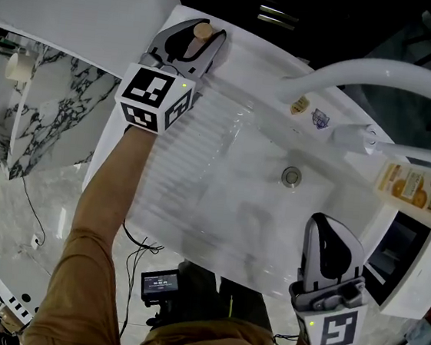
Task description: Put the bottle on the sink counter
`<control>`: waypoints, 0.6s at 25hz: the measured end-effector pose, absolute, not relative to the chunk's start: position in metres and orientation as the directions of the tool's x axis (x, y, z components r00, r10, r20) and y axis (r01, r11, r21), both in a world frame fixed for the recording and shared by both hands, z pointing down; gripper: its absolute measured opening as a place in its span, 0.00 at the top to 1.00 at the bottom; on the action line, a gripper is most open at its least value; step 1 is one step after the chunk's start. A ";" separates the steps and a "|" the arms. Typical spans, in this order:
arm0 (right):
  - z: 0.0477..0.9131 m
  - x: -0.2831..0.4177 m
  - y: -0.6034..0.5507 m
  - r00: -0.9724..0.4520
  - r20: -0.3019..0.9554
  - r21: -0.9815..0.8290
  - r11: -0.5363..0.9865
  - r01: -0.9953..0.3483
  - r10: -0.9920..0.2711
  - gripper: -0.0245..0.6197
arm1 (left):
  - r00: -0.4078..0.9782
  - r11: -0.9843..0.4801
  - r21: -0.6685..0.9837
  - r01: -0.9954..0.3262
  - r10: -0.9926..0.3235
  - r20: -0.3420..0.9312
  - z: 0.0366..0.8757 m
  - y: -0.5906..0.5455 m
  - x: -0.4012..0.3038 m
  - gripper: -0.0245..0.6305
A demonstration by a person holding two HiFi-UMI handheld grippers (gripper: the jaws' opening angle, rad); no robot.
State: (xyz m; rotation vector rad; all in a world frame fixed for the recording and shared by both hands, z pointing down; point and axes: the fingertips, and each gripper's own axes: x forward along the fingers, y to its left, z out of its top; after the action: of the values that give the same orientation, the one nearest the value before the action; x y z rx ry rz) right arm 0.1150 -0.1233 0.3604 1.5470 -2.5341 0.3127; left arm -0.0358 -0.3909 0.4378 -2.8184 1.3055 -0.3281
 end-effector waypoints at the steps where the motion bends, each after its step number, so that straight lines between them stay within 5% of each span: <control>1: 0.361 0.114 -0.123 -0.455 0.241 -0.096 0.446 -0.890 -0.857 0.95 | 0.630 -0.651 -0.106 -0.751 -0.756 0.181 0.438 -0.392 -0.036 0.76; 15: 0.360 0.101 -0.127 -0.471 0.233 -0.104 0.460 -0.882 -0.851 0.95 | 0.636 -0.654 -0.132 -0.745 -0.756 0.157 0.438 -0.392 -0.035 0.74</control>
State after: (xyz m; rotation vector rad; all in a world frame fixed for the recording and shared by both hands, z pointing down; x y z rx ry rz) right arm 0.1008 -0.1268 0.3601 1.5269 -2.5552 0.3154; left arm -0.0354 -0.3924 0.4376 -2.7918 1.2817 -0.3068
